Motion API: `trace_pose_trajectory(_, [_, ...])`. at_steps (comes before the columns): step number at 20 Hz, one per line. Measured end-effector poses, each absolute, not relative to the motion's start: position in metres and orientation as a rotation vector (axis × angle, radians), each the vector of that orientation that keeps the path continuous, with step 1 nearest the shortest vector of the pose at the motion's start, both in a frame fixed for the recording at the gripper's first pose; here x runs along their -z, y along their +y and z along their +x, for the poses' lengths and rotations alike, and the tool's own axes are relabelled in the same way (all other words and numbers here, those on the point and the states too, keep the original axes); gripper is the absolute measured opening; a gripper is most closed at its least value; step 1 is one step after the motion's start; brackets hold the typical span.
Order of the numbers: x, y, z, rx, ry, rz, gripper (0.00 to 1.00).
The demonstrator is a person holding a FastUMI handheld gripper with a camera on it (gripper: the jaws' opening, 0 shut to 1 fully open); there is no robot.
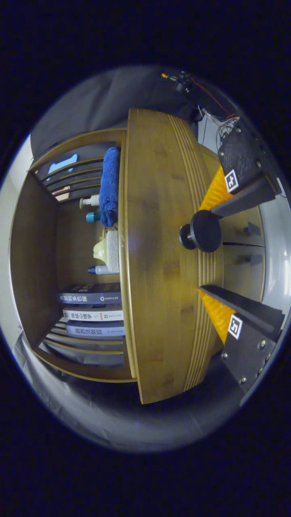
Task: Pull open the drawer, take out the items inside it, and place them on the countertop above the cabinet.
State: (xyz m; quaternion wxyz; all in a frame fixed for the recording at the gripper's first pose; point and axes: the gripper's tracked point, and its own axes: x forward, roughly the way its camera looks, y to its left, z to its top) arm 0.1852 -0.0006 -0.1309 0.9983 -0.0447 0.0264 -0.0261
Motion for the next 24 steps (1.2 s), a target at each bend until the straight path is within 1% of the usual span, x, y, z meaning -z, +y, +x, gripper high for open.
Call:
trace_pose_trajectory(12, [0.126, -0.001, 0.233, 0.049, 0.077, -0.097, 0.94])
trace_pose_trajectory(15, [0.126, 0.001, 0.236, 0.06, 0.08, -0.102, 0.94])
trace_pose_trajectory(20, [0.13, 0.001, 0.231, 0.052, 0.127, -0.108, 0.95])
trace_pose_trajectory(22, [0.124, 0.002, 0.221, 0.052, 0.135, -0.085, 0.97])
trace_pose_trajectory(24, [0.122, 0.002, 0.205, 0.052, 0.143, -0.077, 0.97])
